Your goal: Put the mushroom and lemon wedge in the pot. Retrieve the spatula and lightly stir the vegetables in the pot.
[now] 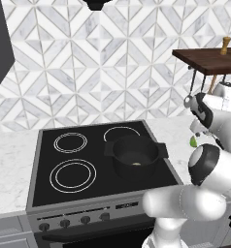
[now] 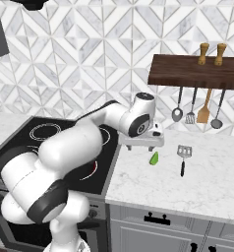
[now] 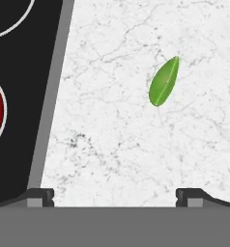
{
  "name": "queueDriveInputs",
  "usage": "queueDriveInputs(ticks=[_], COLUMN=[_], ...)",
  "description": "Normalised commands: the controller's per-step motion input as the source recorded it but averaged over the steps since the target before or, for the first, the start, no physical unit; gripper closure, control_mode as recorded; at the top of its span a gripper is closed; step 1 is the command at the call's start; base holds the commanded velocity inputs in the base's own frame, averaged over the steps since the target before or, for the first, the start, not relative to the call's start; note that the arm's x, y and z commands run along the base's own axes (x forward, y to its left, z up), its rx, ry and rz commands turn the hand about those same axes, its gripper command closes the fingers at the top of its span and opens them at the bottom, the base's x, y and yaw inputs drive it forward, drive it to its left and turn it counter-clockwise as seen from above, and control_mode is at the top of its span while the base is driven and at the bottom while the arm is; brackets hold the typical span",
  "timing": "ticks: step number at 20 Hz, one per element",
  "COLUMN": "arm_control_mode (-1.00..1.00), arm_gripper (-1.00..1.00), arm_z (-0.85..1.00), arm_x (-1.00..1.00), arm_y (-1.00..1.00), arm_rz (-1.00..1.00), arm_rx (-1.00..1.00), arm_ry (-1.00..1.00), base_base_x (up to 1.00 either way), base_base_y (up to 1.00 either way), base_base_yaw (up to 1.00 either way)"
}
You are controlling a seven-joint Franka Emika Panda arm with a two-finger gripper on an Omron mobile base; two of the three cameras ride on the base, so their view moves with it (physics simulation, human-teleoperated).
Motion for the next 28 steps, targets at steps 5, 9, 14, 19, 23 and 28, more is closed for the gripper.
queueDriveInputs(ticks=[5,9,14,19,23,28], arm_control_mode=[-1.0,-1.0,-1.0,-1.0,-1.0,-1.0], arm_gripper=[-1.0,-1.0,-1.0,-1.0,-1.0,-1.0], arm_z=[-0.44,-0.43,-0.34,-0.1,-0.01,-0.15], arm_x=[0.17,0.19,0.28,0.33,0.26,0.35], arm_y=[-0.08,-0.01,-0.04,-0.3,-0.19,-0.17], arm_rz=[0.0,0.0,-0.01,-0.01,0.0,0.0], arm_rx=[0.0,-0.05,-0.11,-0.02,0.07,0.07], arm_ry=[0.0,0.0,0.04,0.08,0.01,0.01], base_base_x=[0.0,0.0,0.0,0.0,0.0,0.0], base_base_y=[0.0,0.0,0.0,0.0,0.0,0.0], base_base_yaw=[0.0,0.0,0.0,0.0,0.0,0.0])
